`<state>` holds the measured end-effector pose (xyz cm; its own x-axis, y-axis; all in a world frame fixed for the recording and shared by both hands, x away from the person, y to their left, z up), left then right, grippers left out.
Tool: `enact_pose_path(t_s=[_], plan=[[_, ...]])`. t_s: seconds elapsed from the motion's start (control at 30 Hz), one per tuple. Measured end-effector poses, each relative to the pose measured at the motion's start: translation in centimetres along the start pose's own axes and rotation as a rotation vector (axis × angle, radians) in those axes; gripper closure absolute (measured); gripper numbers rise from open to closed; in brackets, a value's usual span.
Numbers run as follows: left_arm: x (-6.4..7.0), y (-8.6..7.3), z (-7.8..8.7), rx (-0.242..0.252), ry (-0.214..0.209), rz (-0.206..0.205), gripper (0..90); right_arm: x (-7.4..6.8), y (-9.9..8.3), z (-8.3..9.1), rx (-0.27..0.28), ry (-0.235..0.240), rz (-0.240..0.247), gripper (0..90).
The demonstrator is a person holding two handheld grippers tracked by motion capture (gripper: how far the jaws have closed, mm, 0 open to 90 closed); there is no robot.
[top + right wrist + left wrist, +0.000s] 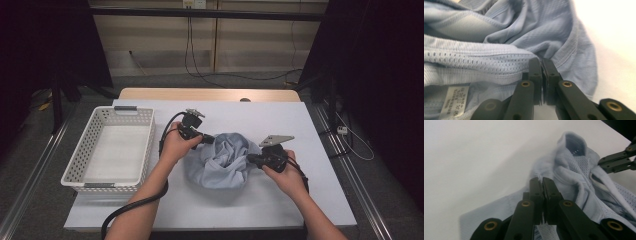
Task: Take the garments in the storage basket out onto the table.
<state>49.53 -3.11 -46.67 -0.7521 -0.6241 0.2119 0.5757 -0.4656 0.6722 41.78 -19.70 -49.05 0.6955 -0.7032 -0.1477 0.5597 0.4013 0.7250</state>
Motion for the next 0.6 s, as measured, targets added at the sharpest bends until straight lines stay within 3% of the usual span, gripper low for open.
enact_pose_path(t_s=[0.17,0.6], plan=[[-0.7,1.0,2.0,0.017,0.027,0.009,87.4,0.8,1.6,1.9,0.05,-0.014,-0.01,87.8],[-2.5,2.5,4.8,0.065,0.058,0.034,87.7,3.8,4.6,6.1,0.139,-0.102,-0.032,88.1]])
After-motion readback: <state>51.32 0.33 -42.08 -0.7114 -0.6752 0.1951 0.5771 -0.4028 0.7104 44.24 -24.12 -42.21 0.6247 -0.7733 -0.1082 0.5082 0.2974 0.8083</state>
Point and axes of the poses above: each handheld gripper's, and its own axes: z roughly backward along the jaws, y roughly out of its top, x roughly to its right, the point moved 10 cm from there along -z, roughly forward along the jaws, and after that the axes turned 8 degrees about y, right-handed, at the moved point
